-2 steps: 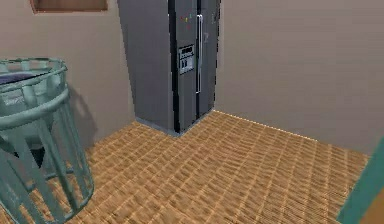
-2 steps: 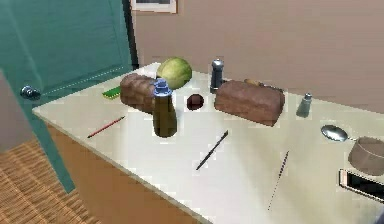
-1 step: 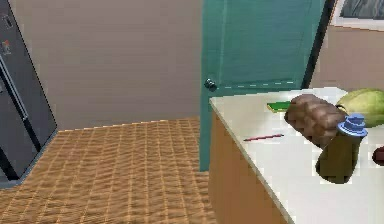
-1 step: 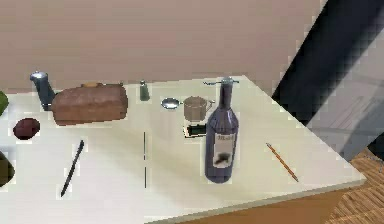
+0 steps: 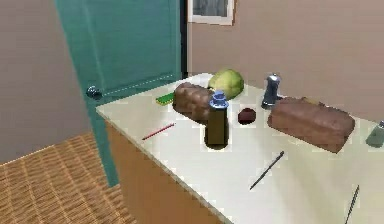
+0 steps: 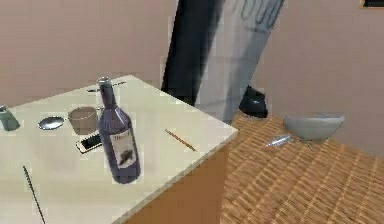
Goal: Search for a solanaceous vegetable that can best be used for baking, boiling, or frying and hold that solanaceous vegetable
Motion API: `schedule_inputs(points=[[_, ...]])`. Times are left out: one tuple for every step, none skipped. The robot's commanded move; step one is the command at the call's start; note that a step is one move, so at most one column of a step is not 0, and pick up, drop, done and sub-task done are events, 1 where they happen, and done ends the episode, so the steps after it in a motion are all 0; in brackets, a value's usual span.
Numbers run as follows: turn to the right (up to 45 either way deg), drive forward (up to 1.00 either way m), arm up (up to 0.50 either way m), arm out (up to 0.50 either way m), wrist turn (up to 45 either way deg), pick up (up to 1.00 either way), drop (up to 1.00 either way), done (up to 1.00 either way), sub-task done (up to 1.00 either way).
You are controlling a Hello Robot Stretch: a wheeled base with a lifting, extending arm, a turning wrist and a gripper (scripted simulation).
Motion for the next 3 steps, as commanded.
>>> schedule_inputs(points=[[0.0,0.05,0.00,0.00,0.0,0.00,0.00,0.00,0.00],[-45.0,0.00,0.00,0.00,0.0,0.00,0.00,0.00,0.00],[-24.0,0.00,0.00,0.00,0.0,0.00,0.00,0.00,0.00]])
